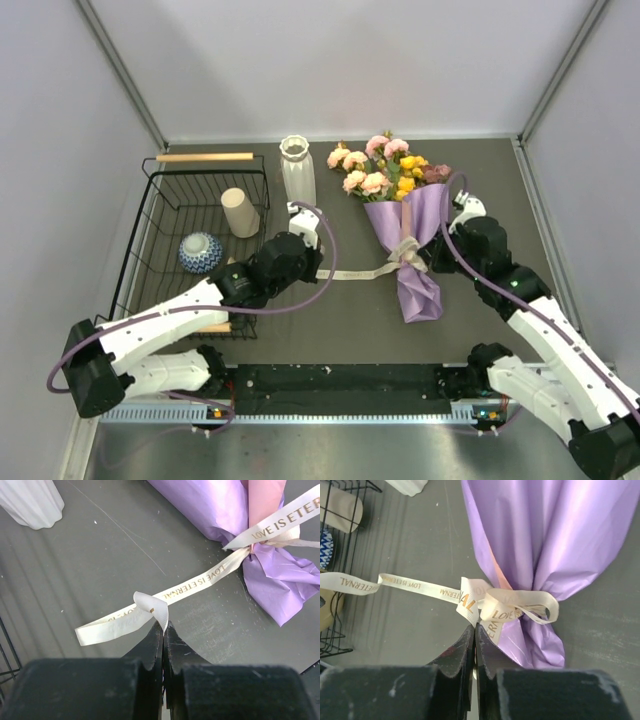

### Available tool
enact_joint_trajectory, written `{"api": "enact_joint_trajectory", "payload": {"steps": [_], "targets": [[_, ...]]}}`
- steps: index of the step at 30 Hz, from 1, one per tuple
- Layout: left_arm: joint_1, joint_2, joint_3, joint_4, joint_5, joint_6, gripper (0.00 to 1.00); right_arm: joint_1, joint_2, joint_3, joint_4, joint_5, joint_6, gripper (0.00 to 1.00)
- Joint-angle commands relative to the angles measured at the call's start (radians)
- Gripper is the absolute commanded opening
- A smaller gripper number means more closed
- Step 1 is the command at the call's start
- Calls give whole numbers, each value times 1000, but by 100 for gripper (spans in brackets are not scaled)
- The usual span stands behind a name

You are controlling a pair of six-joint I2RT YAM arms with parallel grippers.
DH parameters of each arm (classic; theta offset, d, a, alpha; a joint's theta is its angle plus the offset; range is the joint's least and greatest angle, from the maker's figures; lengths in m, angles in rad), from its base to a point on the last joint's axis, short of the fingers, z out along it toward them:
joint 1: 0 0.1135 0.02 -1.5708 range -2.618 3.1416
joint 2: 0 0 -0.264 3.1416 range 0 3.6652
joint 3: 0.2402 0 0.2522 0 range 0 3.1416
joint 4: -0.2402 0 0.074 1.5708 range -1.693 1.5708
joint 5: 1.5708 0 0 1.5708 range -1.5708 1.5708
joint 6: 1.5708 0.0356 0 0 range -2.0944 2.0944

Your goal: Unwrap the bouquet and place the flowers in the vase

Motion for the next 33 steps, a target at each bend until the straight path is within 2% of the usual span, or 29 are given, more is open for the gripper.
{"api": "enact_joint_trajectory", "payload": {"steps": [1, 4, 8, 14, 18, 23, 26, 29, 30, 32, 33], "targets": [[9, -49, -13, 57, -21, 17, 0, 10, -80, 28, -13, 123, 2, 1], [9, -64, -11, 54, -45, 22, 0, 10, -142, 68, -18, 248, -1, 2], [12, -92, 0, 54, -79, 39, 0, 9, -158, 210, -67, 382, -47, 4], [14, -124, 7, 56, -121, 74, 0, 10, -149, 356, -121, 692, -141, 6], [15, -123, 10, 59, -125, 89, 0, 9, -149, 355, -133, 946, -168, 9], [15, -108, 32, 59, -101, 100, 0, 4, -129, 249, -145, 1141, -155, 10], [17, -100, 47, 48, -96, 108, 1, -28, -122, 223, -171, 1130, -69, 10], [17, -98, 58, 46, -82, 118, 2, -152, -65, 247, -236, 1025, -1, 9], [17, -100, 59, 43, -82, 124, 3, -245, -28, 252, -239, 940, 6, 9], [17, -106, 61, 36, -91, 128, 3, -357, 12, 275, -250, 831, 63, 7], [17, -117, 63, 30, -96, 123, 3, -402, 27, 286, -257, 729, 89, 5]]}}
